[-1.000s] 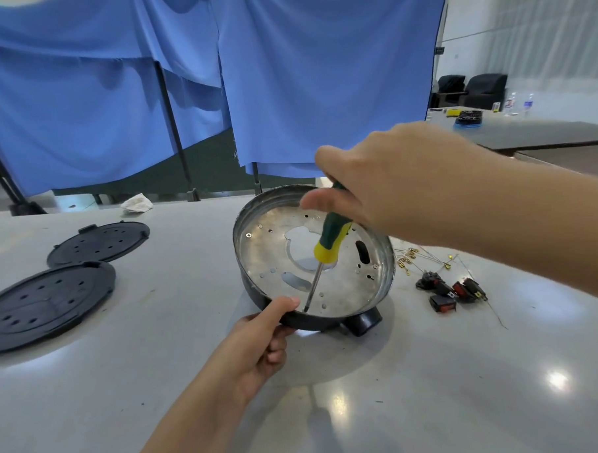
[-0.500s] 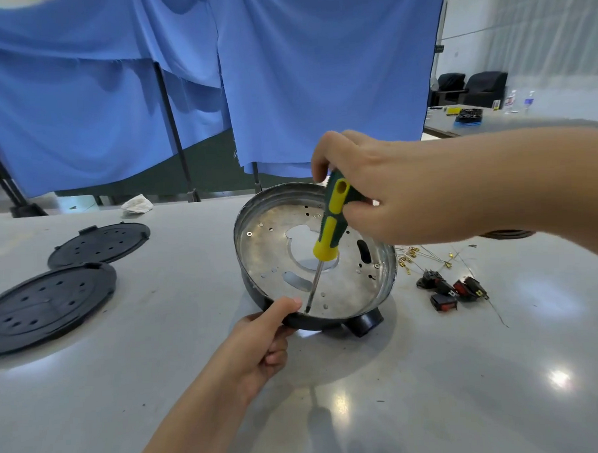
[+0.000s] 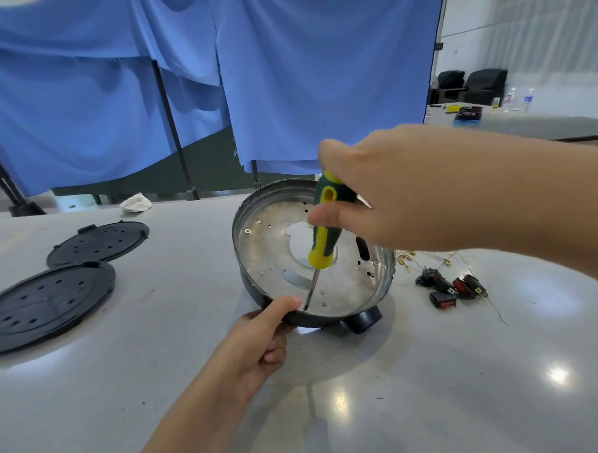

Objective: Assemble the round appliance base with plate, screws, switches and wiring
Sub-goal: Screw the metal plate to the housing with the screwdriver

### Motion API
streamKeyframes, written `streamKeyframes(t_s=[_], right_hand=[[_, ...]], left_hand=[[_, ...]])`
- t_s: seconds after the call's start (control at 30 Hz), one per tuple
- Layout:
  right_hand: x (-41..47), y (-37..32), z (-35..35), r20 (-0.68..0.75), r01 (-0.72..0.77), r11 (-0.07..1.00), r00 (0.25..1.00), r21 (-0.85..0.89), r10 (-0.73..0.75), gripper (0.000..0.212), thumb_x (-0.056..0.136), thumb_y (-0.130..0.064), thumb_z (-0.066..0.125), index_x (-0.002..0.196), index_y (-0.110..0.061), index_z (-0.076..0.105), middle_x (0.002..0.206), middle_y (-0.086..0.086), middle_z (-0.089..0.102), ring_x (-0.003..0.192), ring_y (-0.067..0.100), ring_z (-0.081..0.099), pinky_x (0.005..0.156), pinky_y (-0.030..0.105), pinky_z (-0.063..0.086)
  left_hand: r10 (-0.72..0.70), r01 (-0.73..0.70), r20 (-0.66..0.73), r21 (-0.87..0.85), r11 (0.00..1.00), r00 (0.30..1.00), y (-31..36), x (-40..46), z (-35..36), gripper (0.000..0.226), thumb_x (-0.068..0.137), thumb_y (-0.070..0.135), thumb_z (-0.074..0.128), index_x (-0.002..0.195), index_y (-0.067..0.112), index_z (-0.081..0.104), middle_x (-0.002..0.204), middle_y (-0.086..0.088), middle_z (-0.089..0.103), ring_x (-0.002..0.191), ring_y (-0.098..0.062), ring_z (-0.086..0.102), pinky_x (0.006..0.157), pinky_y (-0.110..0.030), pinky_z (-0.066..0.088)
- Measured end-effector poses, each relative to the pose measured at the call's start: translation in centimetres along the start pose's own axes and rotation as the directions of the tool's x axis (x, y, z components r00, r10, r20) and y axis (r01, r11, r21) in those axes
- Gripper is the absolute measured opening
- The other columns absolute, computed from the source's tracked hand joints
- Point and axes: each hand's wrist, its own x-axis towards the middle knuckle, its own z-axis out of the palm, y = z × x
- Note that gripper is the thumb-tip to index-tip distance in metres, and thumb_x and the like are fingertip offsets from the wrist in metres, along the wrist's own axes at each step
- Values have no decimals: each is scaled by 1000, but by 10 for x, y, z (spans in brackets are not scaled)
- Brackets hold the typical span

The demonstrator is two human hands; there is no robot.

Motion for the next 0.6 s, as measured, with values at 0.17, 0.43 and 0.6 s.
streamKeyframes(t_s=[0.17, 0.43, 0.6], right_hand=[[-1, -2, 1, -68, -35, 987, 997, -159, 24, 54, 84, -64, 22, 74, -15, 41, 58, -2, 42, 44, 15, 35, 44, 28, 20], [1, 3, 6, -28, -8, 1000, 1000, -16, 8, 45, 89, -60, 27, 78, -18, 35, 59, -2, 43, 46, 13, 39, 43, 27, 22], [3, 9, 9, 64, -45, 988, 997, 147, 36, 27, 94, -49, 32, 101, -24, 38, 75, -6, 48, 53, 12, 44, 48, 28, 32]], left_hand=[[-6, 6, 4, 0, 1000, 1000, 1, 0, 0, 22, 80, 21, 72, 90, 7, 58, 96, -13, 48, 36, -7, 19, 35, -18, 17], [-6, 6, -7, -11, 1000, 1000, 1, 0, 2, 20, 81, 18, 71, 89, 7, 56, 95, -14, 46, 35, -6, 19, 34, -18, 17], [-17, 16, -11, -15, 1000, 1000, 0, 1, 0, 24, 80, 21, 73, 91, 7, 57, 96, -13, 46, 36, -7, 19, 34, -18, 19]])
